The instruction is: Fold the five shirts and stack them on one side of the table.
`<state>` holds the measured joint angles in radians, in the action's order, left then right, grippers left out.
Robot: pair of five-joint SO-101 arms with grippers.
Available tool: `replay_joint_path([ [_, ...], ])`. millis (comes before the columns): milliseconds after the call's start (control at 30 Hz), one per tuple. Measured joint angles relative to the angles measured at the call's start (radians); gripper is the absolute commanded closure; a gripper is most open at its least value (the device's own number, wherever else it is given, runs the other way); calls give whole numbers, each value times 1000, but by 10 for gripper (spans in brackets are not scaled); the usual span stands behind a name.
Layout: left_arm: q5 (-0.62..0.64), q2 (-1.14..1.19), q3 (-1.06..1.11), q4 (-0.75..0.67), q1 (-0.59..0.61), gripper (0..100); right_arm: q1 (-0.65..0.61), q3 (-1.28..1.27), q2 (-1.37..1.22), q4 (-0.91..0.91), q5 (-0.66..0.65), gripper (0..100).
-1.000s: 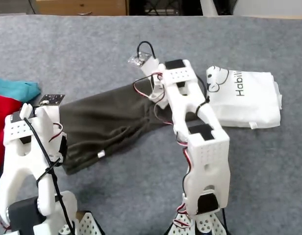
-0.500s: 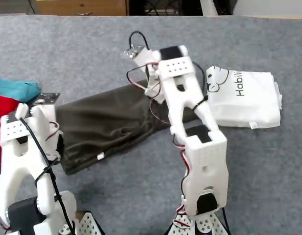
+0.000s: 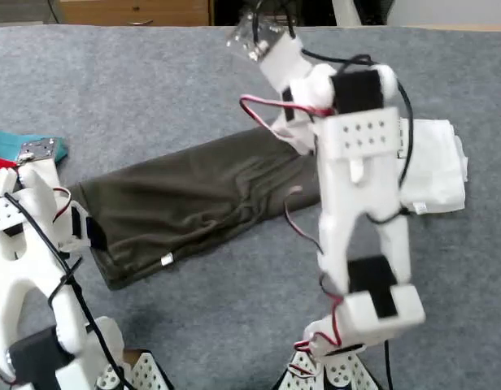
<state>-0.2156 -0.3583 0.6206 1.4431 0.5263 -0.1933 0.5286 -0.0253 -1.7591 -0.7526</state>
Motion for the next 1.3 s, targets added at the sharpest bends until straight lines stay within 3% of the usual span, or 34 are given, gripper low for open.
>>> replay_joint_path([
  [200,112,193,-69,-37,0,673,3,-149,123,51,-126,984],
  [400,199,376,-230,-5,6,680,101,-178,153,106,-183,984],
  [567,207,476,-256,-9,8,787,163,-178,153,109,-190,984],
  [867,209,654,-304,-38,25,961,164,-178,153,112,-190,984],
  [1133,245,730,-336,-34,41,788,204,-178,153,112,-215,984],
  [1300,259,680,-358,18,48,772,222,-178,153,112,-218,984],
])
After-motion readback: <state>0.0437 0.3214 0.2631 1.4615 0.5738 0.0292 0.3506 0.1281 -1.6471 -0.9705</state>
